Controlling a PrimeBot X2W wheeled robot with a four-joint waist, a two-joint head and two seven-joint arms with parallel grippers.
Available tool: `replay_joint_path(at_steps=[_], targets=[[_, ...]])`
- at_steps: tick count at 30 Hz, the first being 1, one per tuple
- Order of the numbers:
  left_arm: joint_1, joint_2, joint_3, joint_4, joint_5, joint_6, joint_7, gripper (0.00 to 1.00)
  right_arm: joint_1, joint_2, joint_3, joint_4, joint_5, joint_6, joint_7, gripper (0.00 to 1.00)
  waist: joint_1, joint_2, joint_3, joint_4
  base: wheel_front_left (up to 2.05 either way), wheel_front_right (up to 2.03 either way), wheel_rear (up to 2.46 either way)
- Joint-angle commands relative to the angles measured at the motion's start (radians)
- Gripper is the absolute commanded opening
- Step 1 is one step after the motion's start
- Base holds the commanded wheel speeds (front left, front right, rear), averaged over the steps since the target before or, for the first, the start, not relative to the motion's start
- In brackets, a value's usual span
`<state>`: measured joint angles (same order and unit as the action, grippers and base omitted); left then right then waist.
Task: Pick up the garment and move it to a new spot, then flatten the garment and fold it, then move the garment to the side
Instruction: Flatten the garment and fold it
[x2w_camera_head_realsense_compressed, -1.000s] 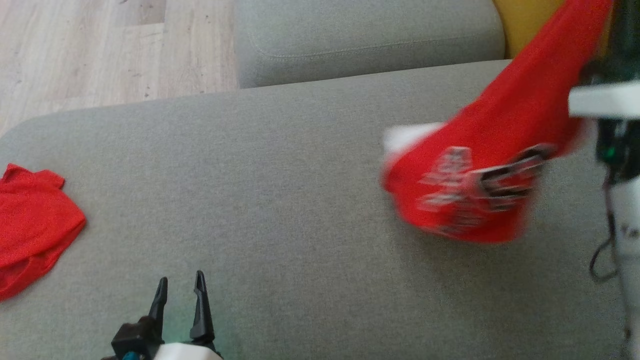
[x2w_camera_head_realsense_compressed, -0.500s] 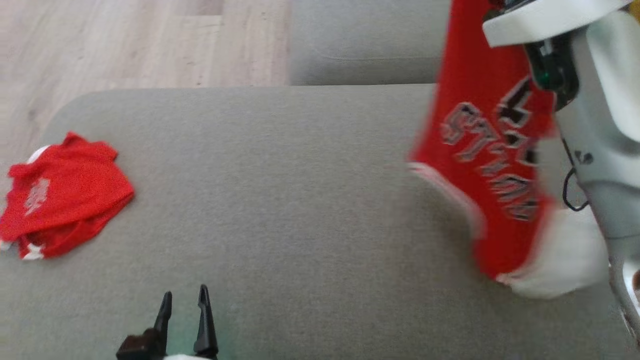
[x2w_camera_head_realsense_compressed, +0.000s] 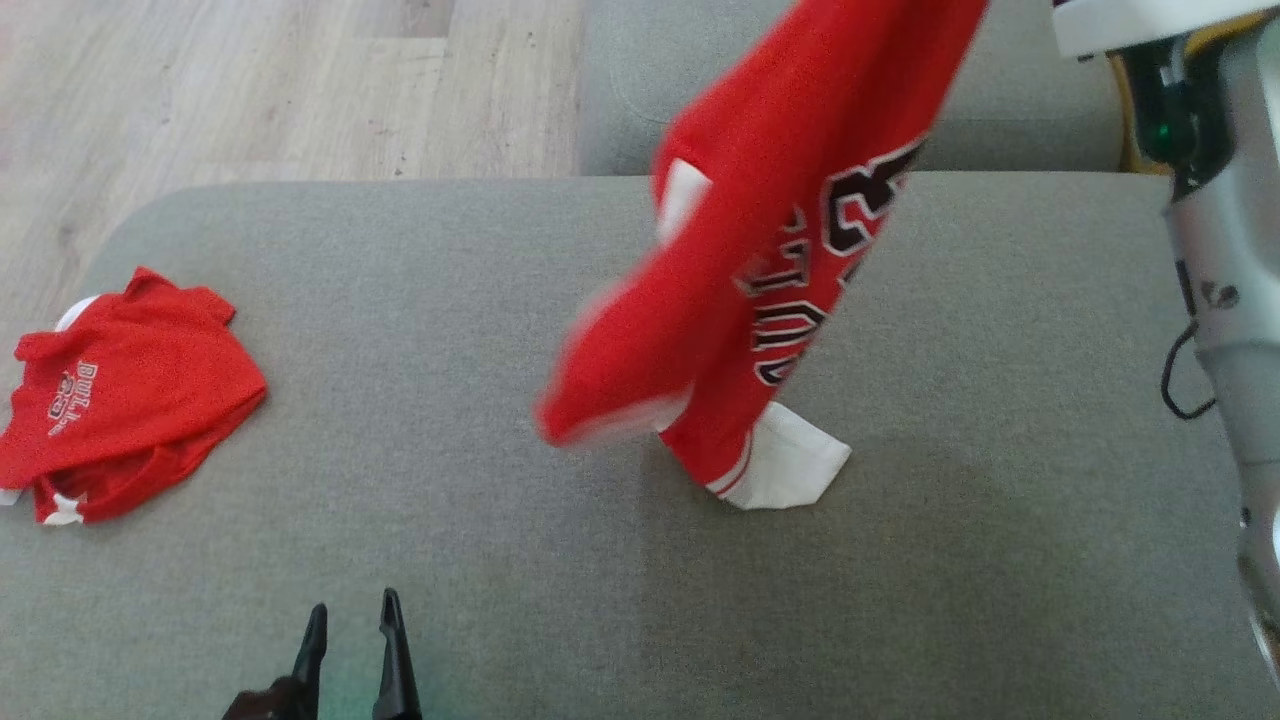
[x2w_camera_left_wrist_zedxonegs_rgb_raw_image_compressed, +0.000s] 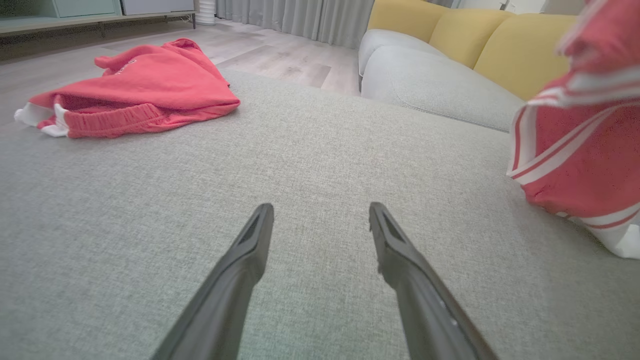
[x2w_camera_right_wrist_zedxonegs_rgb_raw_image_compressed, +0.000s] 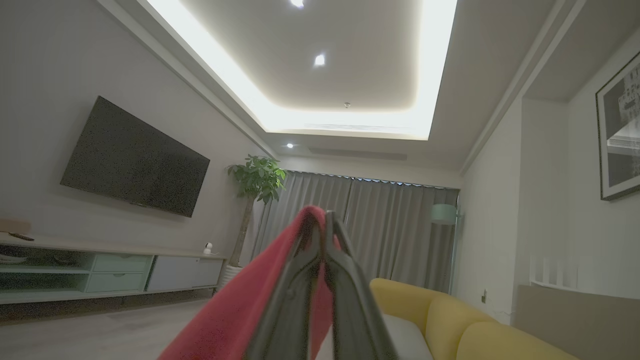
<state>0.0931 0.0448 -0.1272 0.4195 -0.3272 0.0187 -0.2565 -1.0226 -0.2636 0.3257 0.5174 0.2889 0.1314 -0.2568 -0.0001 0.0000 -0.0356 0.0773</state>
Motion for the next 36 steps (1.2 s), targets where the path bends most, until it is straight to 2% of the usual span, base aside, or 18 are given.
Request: replay_joint_path(at_steps=[1, 7, 12, 13, 14, 15, 16, 18, 21, 25, 27, 31, 35, 36], targets=[[-0.028, 0.005, 0.029, -0.029, 0.003, 0.000, -0.005, 1.00, -0.001, 0.003, -0.004, -0.007, -0.007, -0.001, -0.005, 0.00, 0.0001, 0.0000, 0.003, -0.002, 0.00, 0.00, 0.00], [-0.047, 0.005, 0.006, -0.030, 0.002, -0.004, -0.005, 1.00, 0.012, -0.017, 0.013, 0.083, -0.042, -0.001, -0.005, 0.00, 0.0001, 0.0000, 0.019, 0.002, 0.00, 0.00, 0.00], [-0.068, 0.005, -0.021, -0.022, 0.002, -0.011, -0.005, 1.00, 0.035, -0.073, -0.016, 0.289, -0.120, -0.001, -0.001, 0.00, 0.0001, 0.0000, 0.043, 0.029, 0.00, 0.00, 0.00], [-0.077, 0.005, -0.032, -0.020, 0.004, -0.013, -0.005, 1.00, 0.034, -0.094, -0.044, 0.367, -0.144, -0.001, -0.001, 0.00, 0.0001, 0.0000, 0.061, 0.040, 0.00, 0.00, 0.00], [-0.082, 0.005, -0.036, -0.020, 0.006, -0.012, -0.005, 1.00, 0.033, -0.103, -0.062, 0.402, -0.156, -0.001, -0.002, 0.04, 0.0001, 0.0000, 0.069, 0.045, 0.00, 0.00, 0.00], [-0.088, 0.005, -0.039, -0.019, 0.007, -0.012, -0.005, 1.00, 0.033, -0.114, -0.084, 0.437, -0.171, -0.001, -0.002, 0.61, 0.0001, 0.0000, 0.076, 0.049, 0.00, 0.00, 0.00], [-0.093, 0.005, -0.043, -0.018, 0.008, -0.013, -0.005, 1.00, 0.036, -0.121, -0.108, 0.473, -0.182, -0.001, -0.002, 1.00, 0.0001, 0.0000, 0.082, 0.053, 0.00, 0.00, 0.00], [-0.101, 0.005, -0.049, -0.018, 0.010, -0.013, -0.005, 1.00, 0.047, -0.131, -0.145, 0.529, -0.208, -0.001, -0.002, 1.00, 0.0001, 0.0000, 0.090, 0.058, 0.00, 0.00, 0.00], [-0.105, 0.005, -0.053, -0.019, 0.009, -0.011, -0.005, 1.00, 0.090, -0.110, -0.177, 0.561, -0.223, -0.001, -0.004, 1.00, 0.0001, 0.0000, 0.093, 0.050, 0.00, 0.00, 0.00], [-0.104, 0.005, -0.053, -0.021, 0.004, -0.011, -0.005, 1.00, 0.201, -0.052, -0.176, 0.464, -0.199, -0.001, -0.005, 1.00, 0.0001, 0.0000, 0.088, 0.018, 0.00, 0.00, 0.00], [-0.104, 0.005, -0.056, -0.023, 0.002, -0.012, -0.005, 1.00, 0.278, -0.021, -0.138, 0.396, -0.172, -0.001, -0.005, 1.00, 0.0001, 0.0000, 0.084, 0.001, 0.00, 0.00, 0.00], [-0.108, 0.005, -0.063, -0.025, -0.003, -0.012, -0.005, 1.00, 0.445, 0.029, 0.008, 0.257, -0.058, -0.001, -0.005, 1.00, 0.0001, 0.0000, 0.081, -0.030, 0.00, 0.00, 0.00], [-0.111, 0.005, -0.074, -0.025, -0.007, -0.008, -0.005, 1.00, 0.578, 0.032, 0.179, 0.163, 0.063, -0.001, -0.005, 1.00, 0.0001, 0.0000, 0.081, -0.046, 0.00, 0.00, 0.00], [-0.111, 0.005, -0.074, -0.025, -0.007, -0.008, -0.005, 1.00, 0.578, 0.032, 0.179, 0.163, 0.063, -0.001, -0.005, 1.00, 0.0001, 0.0000, 0.081, -0.046, 0.00, 0.00, 0.00]])
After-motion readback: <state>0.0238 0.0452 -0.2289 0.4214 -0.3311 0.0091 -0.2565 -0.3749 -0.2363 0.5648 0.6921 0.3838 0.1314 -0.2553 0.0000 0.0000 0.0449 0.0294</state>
